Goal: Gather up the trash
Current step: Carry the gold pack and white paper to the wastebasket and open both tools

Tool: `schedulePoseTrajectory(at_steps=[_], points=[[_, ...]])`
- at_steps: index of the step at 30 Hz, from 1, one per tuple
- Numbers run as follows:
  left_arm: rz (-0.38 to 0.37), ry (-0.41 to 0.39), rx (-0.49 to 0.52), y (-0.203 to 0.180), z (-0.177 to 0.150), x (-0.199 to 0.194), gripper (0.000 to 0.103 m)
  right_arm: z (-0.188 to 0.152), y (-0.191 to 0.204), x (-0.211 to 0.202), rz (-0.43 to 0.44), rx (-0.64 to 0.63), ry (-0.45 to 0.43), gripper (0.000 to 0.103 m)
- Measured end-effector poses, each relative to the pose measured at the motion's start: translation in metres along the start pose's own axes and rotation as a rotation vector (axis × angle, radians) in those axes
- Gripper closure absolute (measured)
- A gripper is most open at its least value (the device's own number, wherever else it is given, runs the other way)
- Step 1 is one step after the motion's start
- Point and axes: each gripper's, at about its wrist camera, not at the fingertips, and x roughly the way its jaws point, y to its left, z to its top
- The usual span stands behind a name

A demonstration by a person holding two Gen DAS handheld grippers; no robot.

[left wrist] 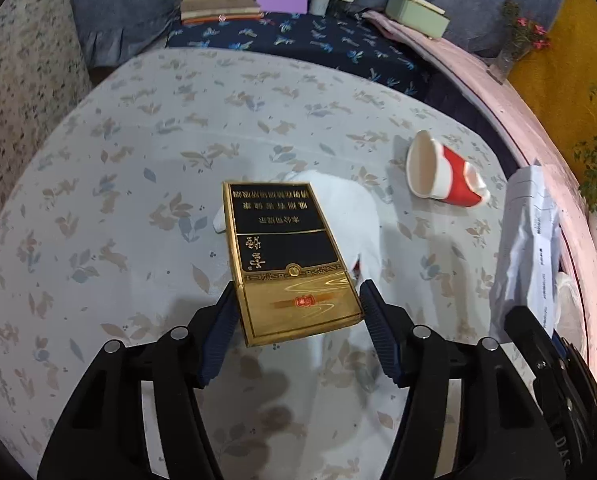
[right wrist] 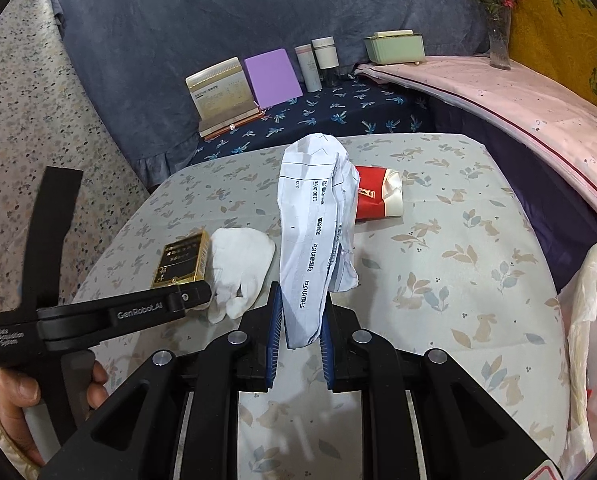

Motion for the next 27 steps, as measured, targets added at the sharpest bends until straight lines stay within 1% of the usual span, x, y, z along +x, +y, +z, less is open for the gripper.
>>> schedulePoseTrajectory(at_steps=[2,3,4,6,10,15,20,27], points=[[-0.014,-0.013,0.017,-0.005,-0.001,-0.009,0.049,0.001,0.0,-0.007,-0.003,0.002,-0.011,0.087],[-0.027,-0.018,0.029,-0.009,-0.001,-0.014,0.055,0.001,0.0,-0.01,-0.004,0.003,-0.016,0.087],[-0.04,-0.015,0.044,-0.014,-0.002,-0.017,0.084,0.001,-0.001,-0.014,-0.006,0.004,-0.023,0.087],[-0.059,0.003,0.065,-0.022,-0.005,-0.02,0.09,0.002,-0.002,-0.023,-0.012,0.006,-0.038,0.087],[-0.078,0.001,0.093,-0.034,-0.014,-0.026,0.09,0.0,-0.007,-0.041,-0.03,0.015,-0.058,0.087],[-0.113,-0.005,0.127,-0.036,-0.027,-0.036,0.091,-0.008,-0.018,-0.061,-0.051,0.039,-0.075,0.087],[-0.127,-0.005,0.158,-0.043,-0.037,-0.044,0.091,-0.015,-0.029,-0.074,-0.071,0.071,-0.086,0.087],[-0.173,-0.034,0.217,-0.071,-0.043,-0.064,0.091,-0.018,-0.042,-0.093,-0.098,0.098,-0.117,0.087]])
